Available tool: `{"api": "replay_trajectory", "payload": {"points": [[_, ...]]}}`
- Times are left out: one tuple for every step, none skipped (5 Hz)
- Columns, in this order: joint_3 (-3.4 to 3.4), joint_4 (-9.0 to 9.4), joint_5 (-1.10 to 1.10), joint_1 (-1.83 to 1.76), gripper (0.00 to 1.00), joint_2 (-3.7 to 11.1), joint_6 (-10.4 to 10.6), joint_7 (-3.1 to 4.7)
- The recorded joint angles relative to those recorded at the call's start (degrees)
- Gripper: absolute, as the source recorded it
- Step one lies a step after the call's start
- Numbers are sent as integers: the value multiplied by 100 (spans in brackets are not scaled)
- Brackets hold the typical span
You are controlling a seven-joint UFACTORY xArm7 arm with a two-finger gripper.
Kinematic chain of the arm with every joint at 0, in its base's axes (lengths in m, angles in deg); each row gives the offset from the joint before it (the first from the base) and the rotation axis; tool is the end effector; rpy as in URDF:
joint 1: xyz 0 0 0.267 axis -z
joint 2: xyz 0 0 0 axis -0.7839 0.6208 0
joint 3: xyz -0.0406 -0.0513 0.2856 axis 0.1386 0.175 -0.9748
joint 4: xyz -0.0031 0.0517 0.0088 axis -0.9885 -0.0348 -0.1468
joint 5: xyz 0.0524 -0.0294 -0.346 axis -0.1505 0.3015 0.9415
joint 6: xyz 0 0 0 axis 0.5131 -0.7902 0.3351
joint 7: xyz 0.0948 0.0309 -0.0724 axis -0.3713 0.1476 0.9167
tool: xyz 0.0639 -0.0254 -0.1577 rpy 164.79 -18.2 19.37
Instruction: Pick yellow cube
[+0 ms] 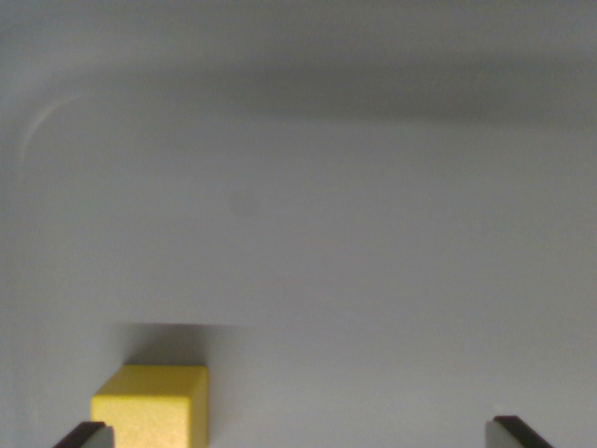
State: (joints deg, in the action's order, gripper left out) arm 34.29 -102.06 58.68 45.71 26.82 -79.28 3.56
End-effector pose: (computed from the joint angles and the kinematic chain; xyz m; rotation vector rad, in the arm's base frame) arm 0.5060 0.1132 0.1654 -3.1342 0.0537 0.0908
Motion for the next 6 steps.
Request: {"api": "replay_trajectory", "payload": {"points": [[-59,159,27,-85,0,167,268,-124],[-59,159,27,-85,0,167,268,-124],[-113,303,51,-161,0,317,511,-236],[-113,303,51,-161,0,317,511,-236],[-167,448,76,-238,0,468,754,-349],[-167,448,76,-238,0,468,754,-349]]}}
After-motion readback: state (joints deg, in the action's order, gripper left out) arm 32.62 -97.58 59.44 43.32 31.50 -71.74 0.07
